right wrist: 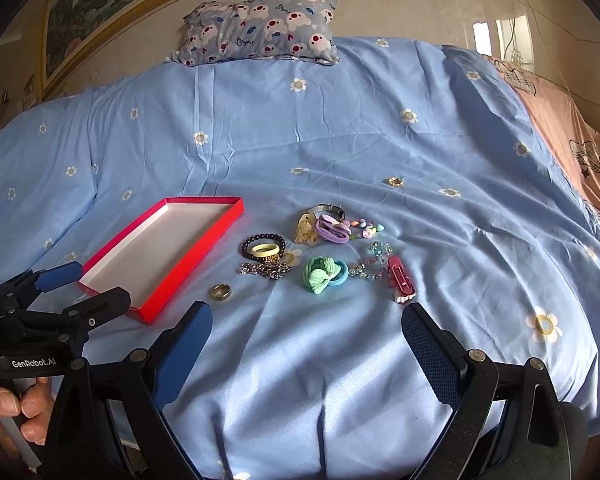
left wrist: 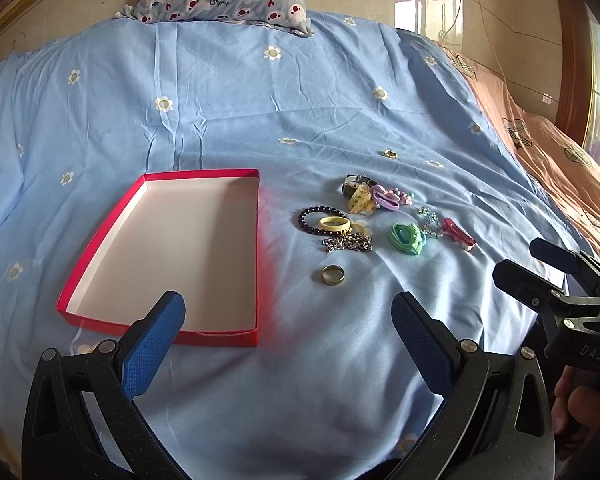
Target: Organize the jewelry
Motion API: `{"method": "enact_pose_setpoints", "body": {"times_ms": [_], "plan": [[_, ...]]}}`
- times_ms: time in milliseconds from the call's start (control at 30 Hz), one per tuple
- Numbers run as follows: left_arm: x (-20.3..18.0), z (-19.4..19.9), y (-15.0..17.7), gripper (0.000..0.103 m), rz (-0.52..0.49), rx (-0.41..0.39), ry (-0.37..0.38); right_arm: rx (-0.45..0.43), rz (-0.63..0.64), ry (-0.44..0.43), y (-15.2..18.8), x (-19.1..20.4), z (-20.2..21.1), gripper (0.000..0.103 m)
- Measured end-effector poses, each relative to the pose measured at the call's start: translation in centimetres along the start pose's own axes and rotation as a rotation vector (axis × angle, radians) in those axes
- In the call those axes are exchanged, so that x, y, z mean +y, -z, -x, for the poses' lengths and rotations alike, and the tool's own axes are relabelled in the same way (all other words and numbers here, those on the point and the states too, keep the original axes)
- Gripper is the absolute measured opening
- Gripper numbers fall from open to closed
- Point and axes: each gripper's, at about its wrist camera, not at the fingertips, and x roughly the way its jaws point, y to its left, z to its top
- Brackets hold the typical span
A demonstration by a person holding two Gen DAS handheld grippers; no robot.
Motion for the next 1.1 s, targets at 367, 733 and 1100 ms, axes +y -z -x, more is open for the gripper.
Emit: {"method": "enact_pose_setpoints", "body": {"times_ms": [367,733,1100], "plan": [[0.0,-0.8,0.1,0.103,0.001,0.023,0.007,0.006,-0.010,-0.006,0.1,-0.3,-0.2,0.097],[0.1,-3.3,-0.4,0.103,-0.001,0.092,0.081,0.024,-0.043,-0.026,-0.5,-1.8,-1.5,0.095],[-1.2,-7.2,-2.0,0.087,-0.044,0.147,0.156,0.097,-0.077,-0.057,-2.0,-3.2,-5.4,0.059]]}}
